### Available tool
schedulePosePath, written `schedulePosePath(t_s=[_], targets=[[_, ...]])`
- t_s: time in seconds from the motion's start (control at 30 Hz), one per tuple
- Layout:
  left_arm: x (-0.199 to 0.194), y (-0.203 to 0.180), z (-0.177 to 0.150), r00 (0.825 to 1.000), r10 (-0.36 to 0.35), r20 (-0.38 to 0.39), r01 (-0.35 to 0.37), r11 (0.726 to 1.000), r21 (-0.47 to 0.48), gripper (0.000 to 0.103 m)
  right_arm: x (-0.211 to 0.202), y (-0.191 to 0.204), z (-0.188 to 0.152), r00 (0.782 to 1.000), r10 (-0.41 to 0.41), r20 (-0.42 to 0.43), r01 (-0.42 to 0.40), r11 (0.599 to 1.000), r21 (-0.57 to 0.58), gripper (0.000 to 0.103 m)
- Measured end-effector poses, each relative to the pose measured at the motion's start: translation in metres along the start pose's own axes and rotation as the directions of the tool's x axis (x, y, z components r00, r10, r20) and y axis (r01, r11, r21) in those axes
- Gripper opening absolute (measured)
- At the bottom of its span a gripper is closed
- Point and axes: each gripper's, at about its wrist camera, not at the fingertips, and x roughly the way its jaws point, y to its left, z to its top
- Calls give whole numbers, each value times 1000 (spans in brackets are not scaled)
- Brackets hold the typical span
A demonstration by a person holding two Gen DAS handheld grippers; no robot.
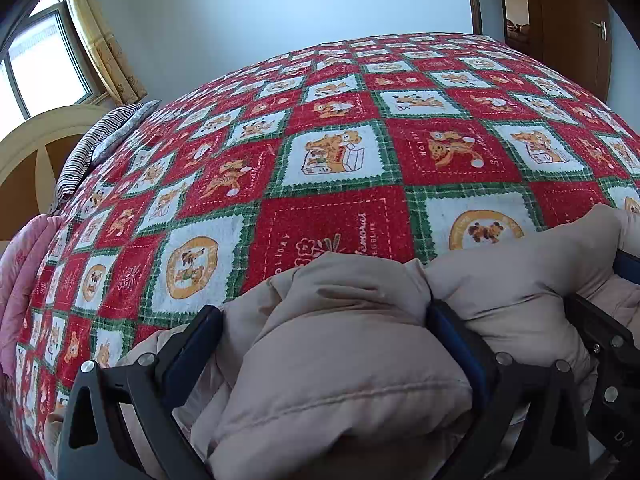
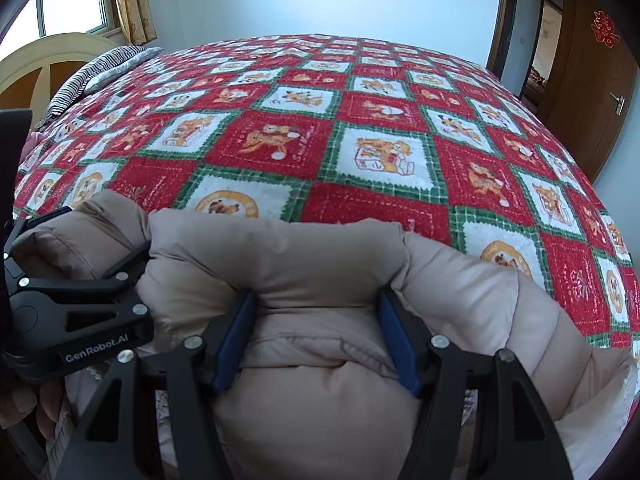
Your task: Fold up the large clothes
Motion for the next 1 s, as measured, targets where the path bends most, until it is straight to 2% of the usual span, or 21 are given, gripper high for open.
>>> schedulePosePath(t_s=[0.73,0.8,0.83,0.9,1.0], targets=[[0,-2,1,1000,4,1,-4,1000,2,103,2,3,1,1000,-24,-8,24,1000,-18,67],[-1,4,6,999,-27,-23,27,1000,-12,102,0,2,4,1000,-17,-24,16,1000,-27,67],[-7,9,9,999,-33,-25,33,999,-24,102,-3,-2,6,999,0,-33,-1,1000,-26,67],[-36,23,16,999,-39,33,41,998,-46,102,-26,-16,6,1000,28,-2,-28,999,22,68],[-86,42,6,991,-73,109,76,997,-25,102,-69,-38,-9,999,17,51,-20,998,63,75]])
